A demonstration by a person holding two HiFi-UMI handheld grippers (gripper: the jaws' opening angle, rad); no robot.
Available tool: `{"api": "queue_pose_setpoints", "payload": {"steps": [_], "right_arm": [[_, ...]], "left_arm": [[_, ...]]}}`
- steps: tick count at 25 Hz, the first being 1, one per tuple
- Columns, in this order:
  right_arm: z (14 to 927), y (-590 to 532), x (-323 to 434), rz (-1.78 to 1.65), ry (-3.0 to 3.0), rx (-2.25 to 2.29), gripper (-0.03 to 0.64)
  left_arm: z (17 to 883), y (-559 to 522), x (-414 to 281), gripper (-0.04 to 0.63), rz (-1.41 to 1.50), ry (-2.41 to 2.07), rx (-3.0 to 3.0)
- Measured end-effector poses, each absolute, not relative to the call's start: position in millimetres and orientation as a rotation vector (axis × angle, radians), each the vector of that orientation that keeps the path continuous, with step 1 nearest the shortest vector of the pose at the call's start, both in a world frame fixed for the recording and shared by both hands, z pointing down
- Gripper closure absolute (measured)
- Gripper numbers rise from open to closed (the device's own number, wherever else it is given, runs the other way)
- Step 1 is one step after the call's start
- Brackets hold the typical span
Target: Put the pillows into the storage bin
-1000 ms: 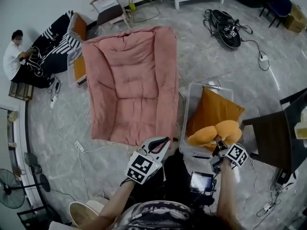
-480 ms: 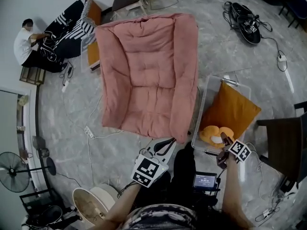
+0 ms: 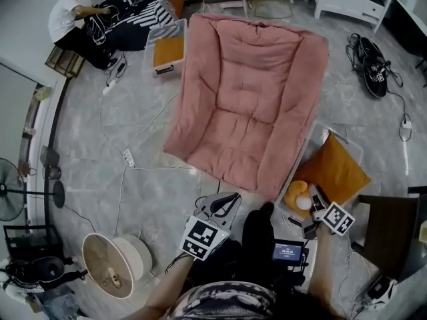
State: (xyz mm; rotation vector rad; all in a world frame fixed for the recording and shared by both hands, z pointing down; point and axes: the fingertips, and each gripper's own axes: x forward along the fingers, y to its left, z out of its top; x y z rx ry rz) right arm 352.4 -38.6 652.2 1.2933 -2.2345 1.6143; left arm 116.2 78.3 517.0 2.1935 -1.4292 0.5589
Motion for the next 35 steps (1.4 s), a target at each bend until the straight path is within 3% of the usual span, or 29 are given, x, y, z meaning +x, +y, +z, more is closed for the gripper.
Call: {"api": "queue_pose_setpoints", "payload": {"steps": [11, 16, 21, 27, 35], "right_arm": [[532.3, 72.4, 219.2, 1.165, -2.577, 0.972, 0.403], [513.4, 141.5, 177.6, 0.954, -2.617, 0.887, 0.448], [494.0, 184.0, 157.1, 0.823, -2.653, 0.847, 0.491], [467.3, 207.7, 150.5, 0.764, -2.729, 0.858, 0.617], [464.1, 228.1, 142.5, 0.649, -2.722, 0.73, 0.62]], "left_arm": [[512.4, 229.3, 29.5, 0.574, 0.428, -1.593, 2.111], [516.2, 298.4, -2.6, 0.574, 0.379, -1.646, 2.047], [505.9, 335.2, -11.8, 0.574, 0.339, -1.692, 2.045], [497.8, 357.0, -14.7, 0.574, 0.323, -1.75, 2.044], [496.7, 370.7, -12.3, 0.574, 0.286, -1.789, 2.0]]}}
